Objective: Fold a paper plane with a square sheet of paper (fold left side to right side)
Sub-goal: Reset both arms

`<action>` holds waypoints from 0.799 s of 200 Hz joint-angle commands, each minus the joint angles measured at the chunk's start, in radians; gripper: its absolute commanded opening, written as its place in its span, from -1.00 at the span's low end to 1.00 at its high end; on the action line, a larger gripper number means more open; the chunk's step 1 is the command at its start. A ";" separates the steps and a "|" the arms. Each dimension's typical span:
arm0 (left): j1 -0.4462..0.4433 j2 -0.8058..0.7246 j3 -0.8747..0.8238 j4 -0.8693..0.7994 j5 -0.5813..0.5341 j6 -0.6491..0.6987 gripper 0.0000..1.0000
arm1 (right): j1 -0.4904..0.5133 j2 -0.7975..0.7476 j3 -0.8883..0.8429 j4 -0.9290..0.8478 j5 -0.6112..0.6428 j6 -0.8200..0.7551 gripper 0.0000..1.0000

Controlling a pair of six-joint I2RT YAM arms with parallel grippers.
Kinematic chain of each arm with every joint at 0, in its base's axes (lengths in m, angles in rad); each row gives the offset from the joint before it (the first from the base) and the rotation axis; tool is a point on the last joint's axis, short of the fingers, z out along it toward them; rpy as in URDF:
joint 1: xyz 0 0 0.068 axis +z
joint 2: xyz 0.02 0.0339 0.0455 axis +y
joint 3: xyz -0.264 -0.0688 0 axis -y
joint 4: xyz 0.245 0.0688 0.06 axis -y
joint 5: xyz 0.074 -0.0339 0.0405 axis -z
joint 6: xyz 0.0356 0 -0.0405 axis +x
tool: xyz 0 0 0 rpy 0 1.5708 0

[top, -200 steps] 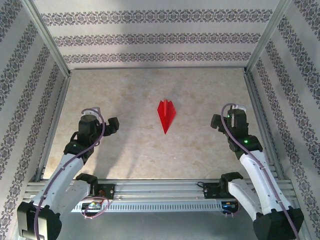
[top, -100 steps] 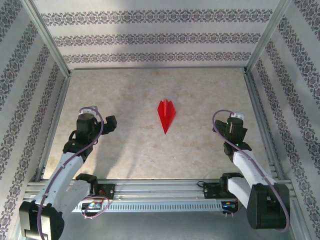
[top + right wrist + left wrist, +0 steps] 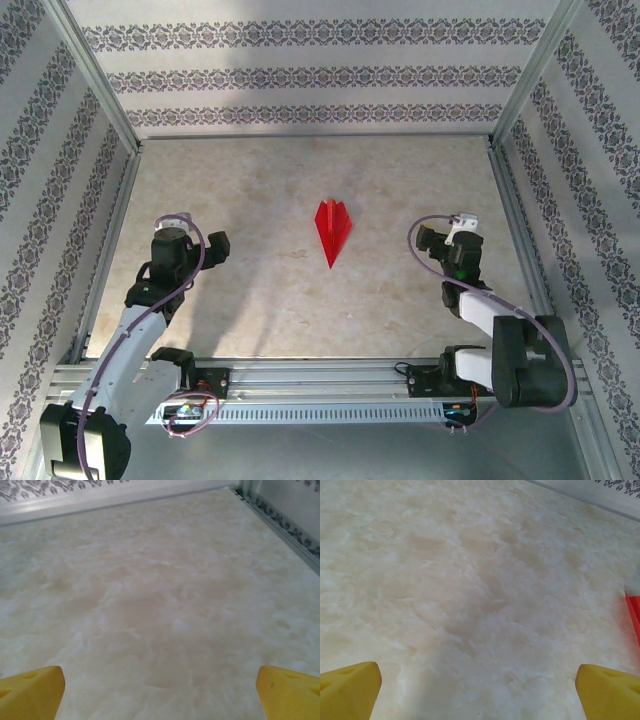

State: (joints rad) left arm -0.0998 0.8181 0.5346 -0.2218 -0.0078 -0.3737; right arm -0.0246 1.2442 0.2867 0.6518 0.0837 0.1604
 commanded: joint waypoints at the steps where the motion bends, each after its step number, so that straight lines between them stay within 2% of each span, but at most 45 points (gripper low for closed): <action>1: 0.020 -0.006 -0.010 -0.004 -0.007 0.003 0.99 | -0.006 0.048 0.018 0.148 -0.073 -0.055 0.96; 23: 0.025 -0.004 -0.012 -0.004 -0.007 0.005 0.99 | -0.008 0.101 0.009 0.250 -0.062 -0.075 0.96; 75: 0.036 -0.002 -0.015 -0.004 -0.006 0.020 0.99 | -0.006 0.283 0.018 0.410 -0.123 -0.093 0.96; 104: 0.044 0.002 -0.020 -0.008 -0.010 0.036 0.99 | -0.002 0.281 0.051 0.310 -0.098 -0.089 0.96; 160: 0.058 0.040 -0.048 0.085 -0.030 0.100 0.99 | 0.005 0.281 0.080 0.305 -0.085 -0.094 0.96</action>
State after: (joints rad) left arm -0.0631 0.8368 0.5091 -0.2096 -0.0120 -0.3367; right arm -0.0238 1.5261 0.3492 0.9436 -0.0017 0.0780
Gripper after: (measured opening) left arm 0.994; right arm 0.980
